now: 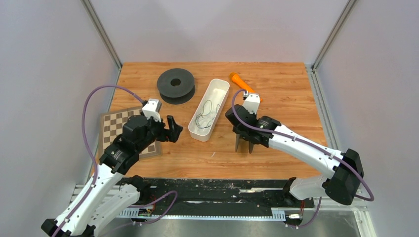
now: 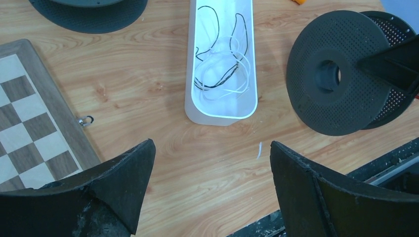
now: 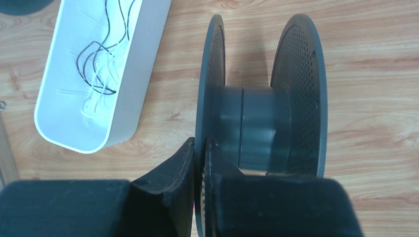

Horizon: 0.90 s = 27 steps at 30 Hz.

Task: Wrap the cables
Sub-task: Place the cable reel at the center of the board.

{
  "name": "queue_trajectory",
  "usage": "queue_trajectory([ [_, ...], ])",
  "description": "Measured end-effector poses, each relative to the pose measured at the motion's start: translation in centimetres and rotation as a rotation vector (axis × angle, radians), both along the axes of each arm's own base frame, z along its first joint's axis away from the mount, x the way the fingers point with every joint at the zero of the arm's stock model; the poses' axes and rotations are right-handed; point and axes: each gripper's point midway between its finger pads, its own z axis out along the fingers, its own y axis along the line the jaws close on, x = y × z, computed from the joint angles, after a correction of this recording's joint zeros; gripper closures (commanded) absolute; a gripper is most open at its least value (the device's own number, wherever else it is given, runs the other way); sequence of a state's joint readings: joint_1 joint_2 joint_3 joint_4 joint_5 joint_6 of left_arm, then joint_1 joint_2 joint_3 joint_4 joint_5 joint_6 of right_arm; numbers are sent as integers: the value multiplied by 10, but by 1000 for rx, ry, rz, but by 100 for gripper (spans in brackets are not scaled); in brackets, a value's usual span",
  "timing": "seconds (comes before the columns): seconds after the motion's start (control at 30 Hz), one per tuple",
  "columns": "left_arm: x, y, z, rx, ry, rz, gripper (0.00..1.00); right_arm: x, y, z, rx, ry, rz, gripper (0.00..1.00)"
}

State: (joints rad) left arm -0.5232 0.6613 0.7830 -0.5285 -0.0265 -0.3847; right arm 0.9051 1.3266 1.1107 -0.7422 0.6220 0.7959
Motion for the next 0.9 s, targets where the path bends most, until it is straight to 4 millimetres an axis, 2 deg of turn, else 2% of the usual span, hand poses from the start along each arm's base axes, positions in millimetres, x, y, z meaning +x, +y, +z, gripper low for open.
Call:
queue_trajectory([
  [0.17, 1, -6, -8, 7, 37, -21, 10, 5, 3, 11, 8, -27, 3, 97],
  [0.33, 9, -18, -16, 50, 78, -83, 19, 7, 5, 13, -28, -46, 64, 99],
  [0.5, 23, -35, -21, 83, 116, -151, 25, 3, 3, 16, -24, -61, 99, 89],
  [0.6, 34, -46, -24, 101, 123, -194, 27, 2, 1, 27, 0, -88, 105, 85],
  [0.77, 59, -63, -27, 106, 142, -204, 32, 2, 2, 48, 45, -146, 120, 82],
  [0.9, 78, -79, -38, 71, 198, -191, 35, 2, 2, 52, 49, -157, 134, 80],
])
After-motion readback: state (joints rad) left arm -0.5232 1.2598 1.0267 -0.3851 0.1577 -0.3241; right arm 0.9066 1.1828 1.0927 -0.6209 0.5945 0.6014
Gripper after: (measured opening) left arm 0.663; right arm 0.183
